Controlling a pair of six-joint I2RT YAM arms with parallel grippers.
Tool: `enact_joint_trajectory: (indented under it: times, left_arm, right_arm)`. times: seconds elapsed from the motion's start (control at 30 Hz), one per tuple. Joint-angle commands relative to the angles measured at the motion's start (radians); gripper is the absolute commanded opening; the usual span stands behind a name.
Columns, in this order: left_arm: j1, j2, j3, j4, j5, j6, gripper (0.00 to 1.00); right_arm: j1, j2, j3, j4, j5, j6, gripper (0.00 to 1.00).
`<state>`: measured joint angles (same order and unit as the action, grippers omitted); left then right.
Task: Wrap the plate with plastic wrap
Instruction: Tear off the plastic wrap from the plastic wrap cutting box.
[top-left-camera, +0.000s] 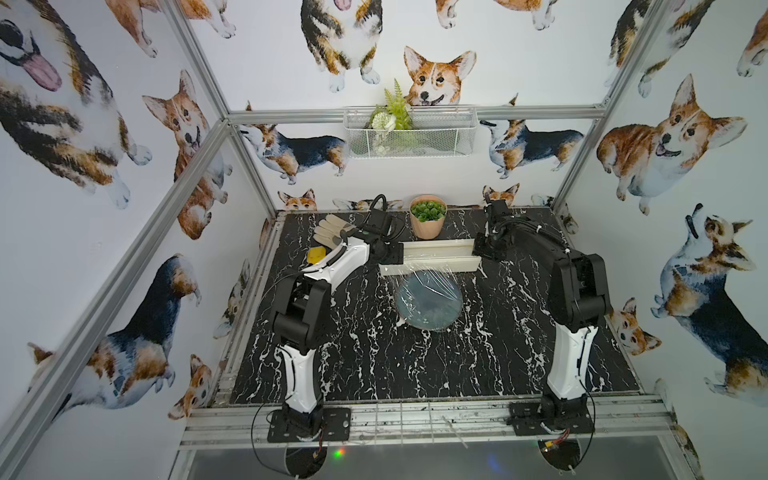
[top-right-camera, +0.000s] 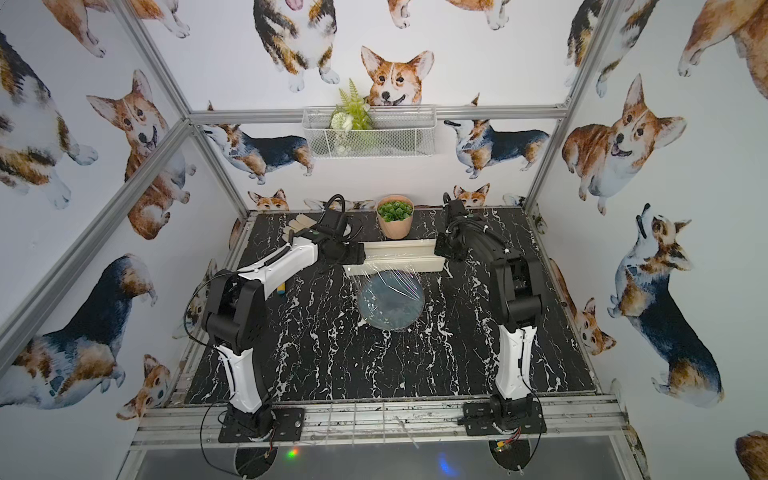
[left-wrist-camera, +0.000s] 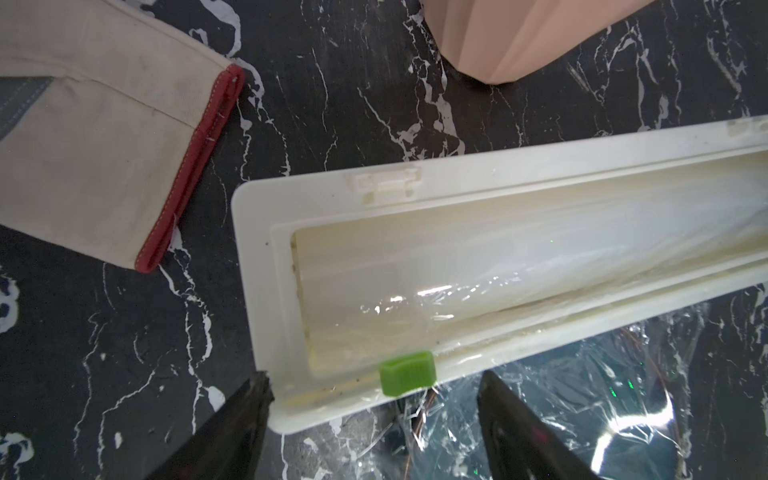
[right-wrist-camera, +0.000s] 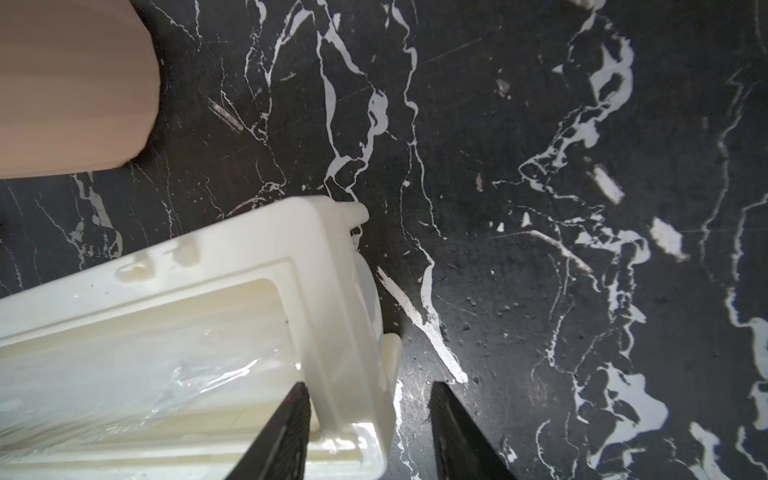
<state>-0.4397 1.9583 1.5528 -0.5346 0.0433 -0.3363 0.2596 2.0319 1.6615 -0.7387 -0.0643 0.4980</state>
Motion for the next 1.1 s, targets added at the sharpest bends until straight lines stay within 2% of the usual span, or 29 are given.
enact_joint_trajectory:
  times: [0.0, 0.43, 0.7, 1.07]
  left_arm:
    - [-0.007, 0.021, 0.010, -0.041, -0.074, 0.014, 0.78]
    - [-0.018, 0.059, 0.045, -0.139, -0.236, 0.071, 0.68]
    - [0.003, 0.034, 0.034, -0.157, -0.270, 0.092, 0.53]
    - [0.051, -0.009, 0.004, -0.157, -0.285, 0.125, 0.53]
  right_arm:
    - [0.000, 0.005, -0.009, -0.038, 0.001, -0.014, 0.50]
    - [-0.001, 0.019, -0.006, -0.059, 0.036, -0.030, 0.48]
    - [-0.003, 0.031, -0.001, -0.085, 0.056, -0.036, 0.47]
    - [-0.003, 0.052, 0.010, -0.118, 0.077, -0.048, 0.47]
